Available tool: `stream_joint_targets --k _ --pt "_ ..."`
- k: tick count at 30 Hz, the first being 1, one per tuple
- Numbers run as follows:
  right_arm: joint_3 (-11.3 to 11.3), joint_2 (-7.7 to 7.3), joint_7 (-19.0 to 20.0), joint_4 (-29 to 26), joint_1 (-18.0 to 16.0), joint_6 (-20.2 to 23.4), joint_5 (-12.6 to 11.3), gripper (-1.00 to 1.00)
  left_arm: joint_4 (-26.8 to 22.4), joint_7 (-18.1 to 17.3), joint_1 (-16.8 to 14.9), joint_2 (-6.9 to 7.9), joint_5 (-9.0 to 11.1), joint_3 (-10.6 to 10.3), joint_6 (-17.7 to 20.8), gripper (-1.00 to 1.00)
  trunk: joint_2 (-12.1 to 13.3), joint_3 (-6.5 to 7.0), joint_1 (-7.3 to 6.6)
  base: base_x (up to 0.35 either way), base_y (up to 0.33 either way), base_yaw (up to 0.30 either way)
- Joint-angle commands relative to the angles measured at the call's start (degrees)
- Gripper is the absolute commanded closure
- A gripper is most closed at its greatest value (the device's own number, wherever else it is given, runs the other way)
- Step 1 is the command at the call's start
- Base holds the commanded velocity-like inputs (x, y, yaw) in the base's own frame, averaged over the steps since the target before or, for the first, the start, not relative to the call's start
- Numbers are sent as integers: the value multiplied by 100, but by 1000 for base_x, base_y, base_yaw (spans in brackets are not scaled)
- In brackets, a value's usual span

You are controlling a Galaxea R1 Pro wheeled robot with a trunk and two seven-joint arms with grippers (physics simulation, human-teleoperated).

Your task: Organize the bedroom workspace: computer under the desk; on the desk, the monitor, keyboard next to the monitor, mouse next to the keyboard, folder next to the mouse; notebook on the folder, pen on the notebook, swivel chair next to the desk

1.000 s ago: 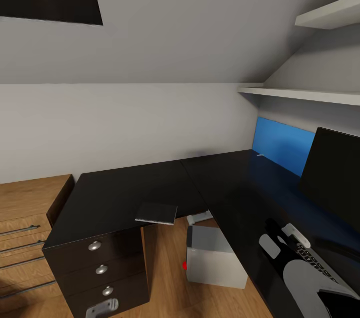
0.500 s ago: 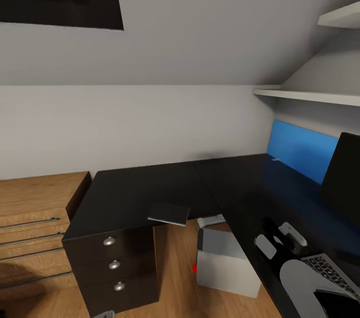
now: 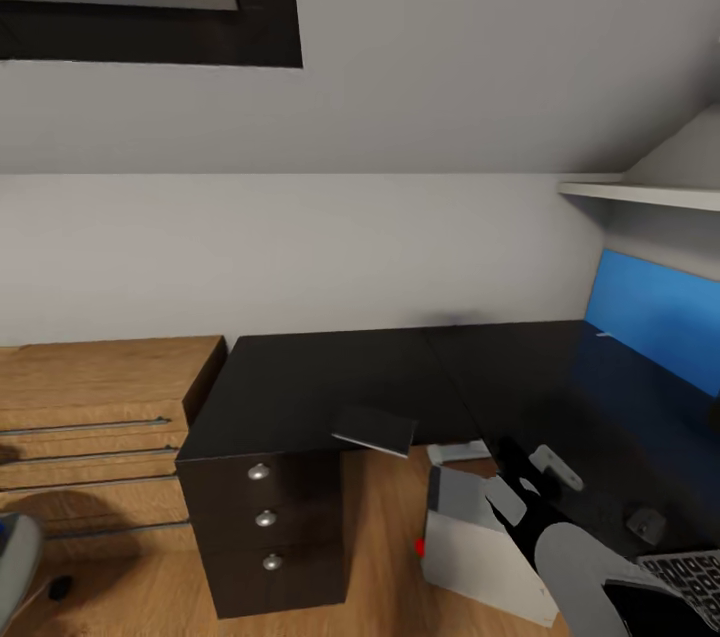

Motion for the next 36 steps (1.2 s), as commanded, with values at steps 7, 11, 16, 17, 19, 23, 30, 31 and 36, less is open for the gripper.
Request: stream_joint_targets --k 7,11,16,17,19,23,30,31,36 --pt "50 643 21 842 10 -1129 1048 -100 475 46 -2 -40 -357 -21 -924 -100 -3 -4 0 0 0 283" --pt "70 801 105 1080 40 -1374 1268 -100 829 32 -2 -52 -476 -21 -1019 -100 -3 -4 0 0 0 286" --pt "78 970 178 1285 241 -1669 1720 -100 1122 19 -2 -62 -523 -23 -1289 -100 -3 -4 0 0 0 286" --pt "79 984 183 1311 299 -1718 1787 -100 1145 17 -2 -63 -526 -24 -1354 -100 -3 -4 0 0 0 286" --pt "80 1005 191 1351 423 -1805 1899 -100 1179 15 -2 -64 -531 -28 -1472 -100 -3 -4 0 0 0 286" --pt "81 1013 200 1401 675 -1963 2058 -100 1259 16 -2 -66 -536 -49 -1637 -100 -3 -4 0 0 0 286" --pt "86 1013 210 1422 1062 -2039 2223 -100 1345 13 -2 -66 -539 -110 -1710 -100 -3 -4 0 0 0 254" --pt "86 1013 211 1423 1112 -2040 2245 -100 1350 13 -2 -66 -539 -113 -1713 -100 -3 -4 0 0 0 139" --pt "86 1013 212 1426 1333 -2042 2317 -100 1374 12 -2 -90 -539 -123 -1723 -100 -3 -4 0 0 0 68"
